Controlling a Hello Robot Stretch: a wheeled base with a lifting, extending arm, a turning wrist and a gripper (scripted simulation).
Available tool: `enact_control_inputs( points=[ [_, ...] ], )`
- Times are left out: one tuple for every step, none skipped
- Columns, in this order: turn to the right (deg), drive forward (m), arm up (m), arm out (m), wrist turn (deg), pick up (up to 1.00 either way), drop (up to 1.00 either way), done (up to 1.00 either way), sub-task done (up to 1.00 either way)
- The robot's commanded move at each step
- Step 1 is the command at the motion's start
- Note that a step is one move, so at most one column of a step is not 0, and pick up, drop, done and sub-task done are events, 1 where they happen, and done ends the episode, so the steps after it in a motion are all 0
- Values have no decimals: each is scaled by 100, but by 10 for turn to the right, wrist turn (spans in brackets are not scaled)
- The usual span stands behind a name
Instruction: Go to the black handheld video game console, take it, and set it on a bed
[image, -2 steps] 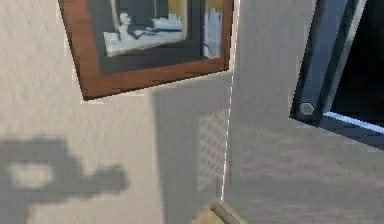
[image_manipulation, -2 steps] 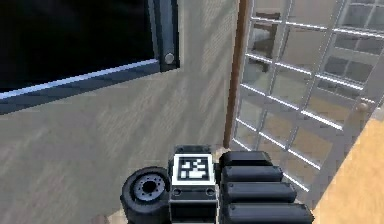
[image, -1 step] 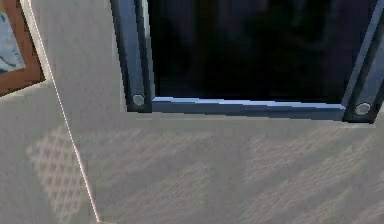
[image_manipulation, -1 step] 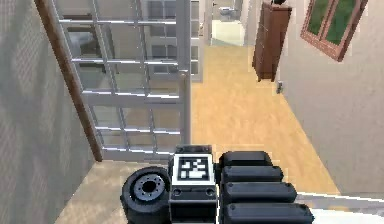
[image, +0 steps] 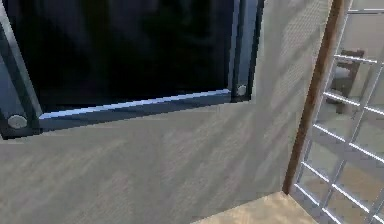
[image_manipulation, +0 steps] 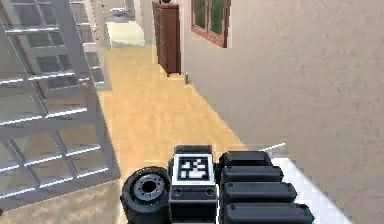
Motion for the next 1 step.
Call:
enact_control_inputs(
  points=[
    [-450, 0, 0, 0, 0, 0, 0, 0, 0]
  ],
)
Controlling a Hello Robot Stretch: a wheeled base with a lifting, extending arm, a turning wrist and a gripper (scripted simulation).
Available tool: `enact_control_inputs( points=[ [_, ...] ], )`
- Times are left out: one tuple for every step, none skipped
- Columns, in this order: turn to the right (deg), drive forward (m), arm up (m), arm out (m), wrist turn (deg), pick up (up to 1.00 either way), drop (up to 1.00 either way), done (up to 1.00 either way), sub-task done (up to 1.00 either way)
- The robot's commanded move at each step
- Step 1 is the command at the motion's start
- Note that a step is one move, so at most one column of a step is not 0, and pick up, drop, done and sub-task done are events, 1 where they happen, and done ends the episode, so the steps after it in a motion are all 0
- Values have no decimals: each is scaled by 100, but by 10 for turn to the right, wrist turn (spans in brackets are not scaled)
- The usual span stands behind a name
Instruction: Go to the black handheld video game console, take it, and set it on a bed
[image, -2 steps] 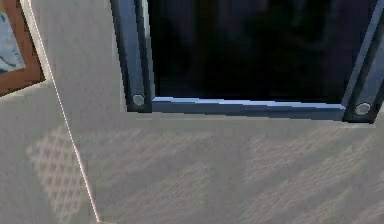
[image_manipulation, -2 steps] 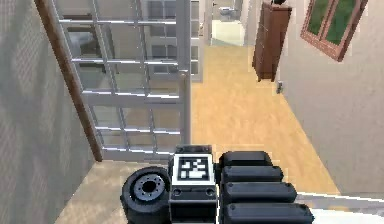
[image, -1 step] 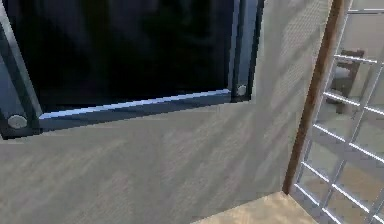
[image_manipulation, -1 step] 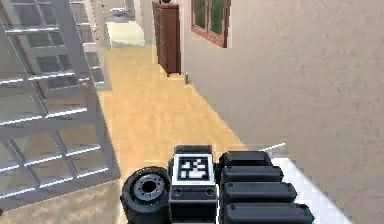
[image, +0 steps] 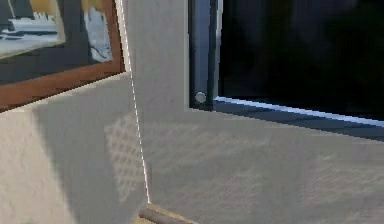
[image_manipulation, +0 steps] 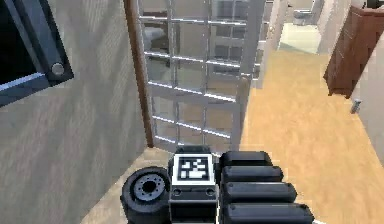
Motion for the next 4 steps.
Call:
enact_control_inputs(
  points=[
    [-450, 0, 0, 0, 0, 0, 0, 0, 0],
    [-420, 0, 0, 0, 0, 0, 0, 0, 0],
    [0, 10, 0, 0, 0, 0, 0, 0, 0],
    [450, 0, 0, 0, 0, 0, 0, 0, 0]
  ],
)
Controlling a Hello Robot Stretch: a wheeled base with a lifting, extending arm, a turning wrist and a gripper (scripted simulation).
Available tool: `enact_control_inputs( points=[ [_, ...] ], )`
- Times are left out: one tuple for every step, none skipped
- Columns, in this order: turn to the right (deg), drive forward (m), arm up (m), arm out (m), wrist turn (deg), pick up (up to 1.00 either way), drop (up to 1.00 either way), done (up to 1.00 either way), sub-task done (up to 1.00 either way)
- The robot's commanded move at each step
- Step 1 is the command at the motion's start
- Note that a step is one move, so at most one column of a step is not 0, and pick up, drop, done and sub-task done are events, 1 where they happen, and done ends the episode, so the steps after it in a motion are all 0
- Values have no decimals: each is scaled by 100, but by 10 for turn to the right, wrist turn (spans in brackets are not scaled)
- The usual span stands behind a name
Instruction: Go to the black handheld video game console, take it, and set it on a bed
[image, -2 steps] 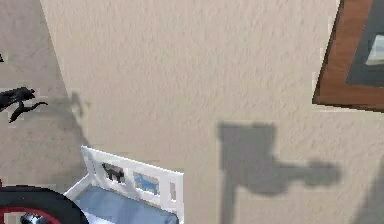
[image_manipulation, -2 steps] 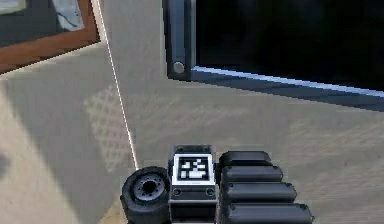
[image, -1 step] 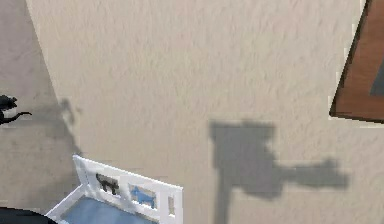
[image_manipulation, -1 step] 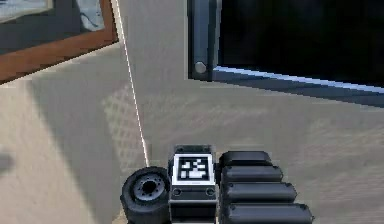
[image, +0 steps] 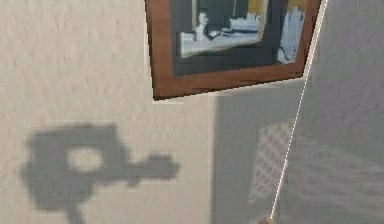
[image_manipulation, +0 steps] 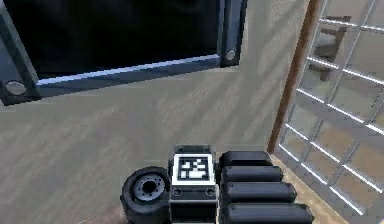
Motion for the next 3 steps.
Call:
enact_control_inputs(
  points=[
    [450, 0, 0, 0, 0, 0, 0, 0, 0],
    [390, 0, 0, 0, 0, 0, 0, 0, 0],
    [-450, 0, 0, 0, 0, 0, 0, 0, 0]
  ],
)
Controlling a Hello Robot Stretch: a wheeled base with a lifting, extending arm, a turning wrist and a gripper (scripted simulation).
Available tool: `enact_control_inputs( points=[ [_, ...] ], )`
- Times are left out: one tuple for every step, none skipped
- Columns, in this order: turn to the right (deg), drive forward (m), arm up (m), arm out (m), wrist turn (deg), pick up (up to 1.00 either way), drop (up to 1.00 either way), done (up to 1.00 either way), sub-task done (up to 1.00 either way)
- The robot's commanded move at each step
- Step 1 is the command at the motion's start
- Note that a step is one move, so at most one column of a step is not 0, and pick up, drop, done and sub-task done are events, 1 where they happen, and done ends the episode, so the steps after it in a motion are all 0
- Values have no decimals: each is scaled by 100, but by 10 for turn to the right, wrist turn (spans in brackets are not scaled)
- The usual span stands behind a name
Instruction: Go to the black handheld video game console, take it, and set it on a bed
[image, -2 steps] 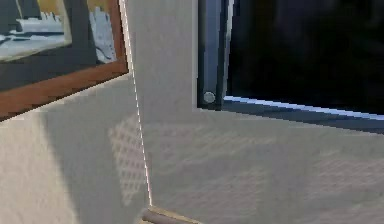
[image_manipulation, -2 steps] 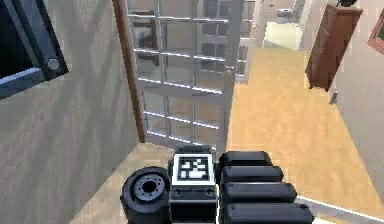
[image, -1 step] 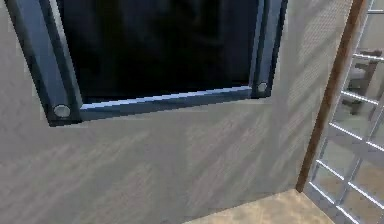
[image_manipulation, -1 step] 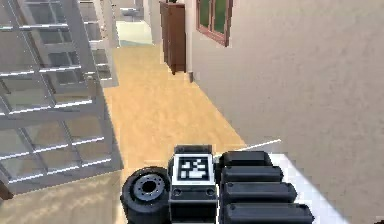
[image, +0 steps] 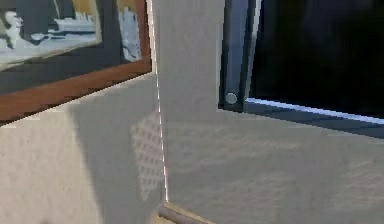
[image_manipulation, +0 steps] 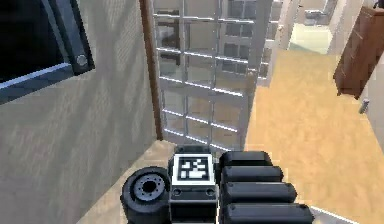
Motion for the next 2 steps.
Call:
enact_control_inputs(
  points=[
    [-450, 0, 0, 0, 0, 0, 0, 0, 0],
    [-450, 0, 0, 0, 0, 0, 0, 0, 0]
  ],
)
